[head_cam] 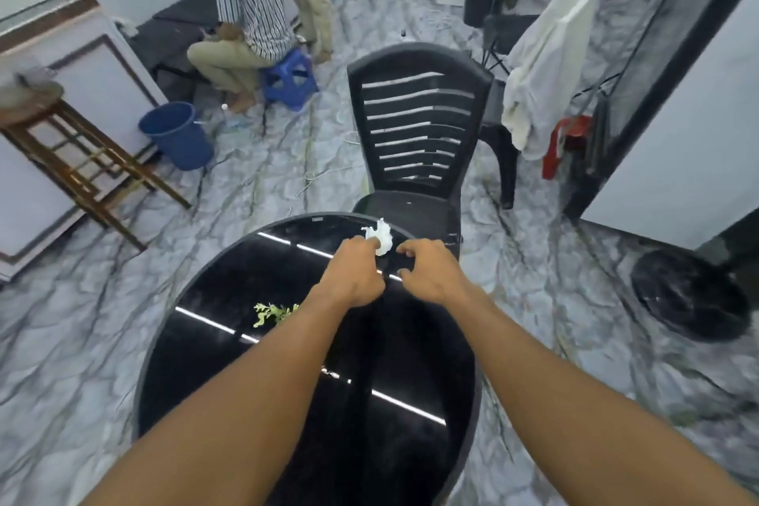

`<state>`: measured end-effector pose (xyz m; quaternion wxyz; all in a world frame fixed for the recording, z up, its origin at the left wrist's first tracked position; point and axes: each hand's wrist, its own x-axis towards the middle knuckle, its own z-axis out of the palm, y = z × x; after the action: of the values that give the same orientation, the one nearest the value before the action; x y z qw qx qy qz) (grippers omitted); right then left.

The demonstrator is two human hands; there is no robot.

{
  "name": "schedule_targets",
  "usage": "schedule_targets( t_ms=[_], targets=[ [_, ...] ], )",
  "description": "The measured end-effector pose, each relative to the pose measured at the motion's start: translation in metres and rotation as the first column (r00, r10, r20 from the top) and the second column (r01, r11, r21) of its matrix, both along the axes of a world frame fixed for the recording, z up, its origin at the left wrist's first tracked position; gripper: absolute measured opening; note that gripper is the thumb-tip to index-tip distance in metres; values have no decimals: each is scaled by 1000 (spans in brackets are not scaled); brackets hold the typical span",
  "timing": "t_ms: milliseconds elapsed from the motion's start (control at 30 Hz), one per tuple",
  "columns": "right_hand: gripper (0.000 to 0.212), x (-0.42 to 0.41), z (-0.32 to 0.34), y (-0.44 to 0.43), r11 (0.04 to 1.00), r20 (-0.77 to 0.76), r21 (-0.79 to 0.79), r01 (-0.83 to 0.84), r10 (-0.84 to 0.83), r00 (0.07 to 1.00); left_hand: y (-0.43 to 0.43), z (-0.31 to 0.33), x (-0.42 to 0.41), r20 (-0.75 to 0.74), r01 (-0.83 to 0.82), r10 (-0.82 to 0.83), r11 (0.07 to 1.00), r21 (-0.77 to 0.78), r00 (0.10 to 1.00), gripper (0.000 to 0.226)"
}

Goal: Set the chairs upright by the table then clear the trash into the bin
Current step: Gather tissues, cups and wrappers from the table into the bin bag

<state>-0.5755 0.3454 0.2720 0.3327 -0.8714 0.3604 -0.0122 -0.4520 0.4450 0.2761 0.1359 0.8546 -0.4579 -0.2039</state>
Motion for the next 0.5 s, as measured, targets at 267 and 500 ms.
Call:
schedule_targets(
  t_ms=[267,500],
  targets=[
    [29,66,-61,-48,998,4,30,-47,46,999,-52,-53,41,-7,-28,29,998,55,1000,45],
    [20,75,-98,-44,996,16,85,-17,16,1000,-57,-84,39,-45,-60,64,995,78,997,22]
  ],
)
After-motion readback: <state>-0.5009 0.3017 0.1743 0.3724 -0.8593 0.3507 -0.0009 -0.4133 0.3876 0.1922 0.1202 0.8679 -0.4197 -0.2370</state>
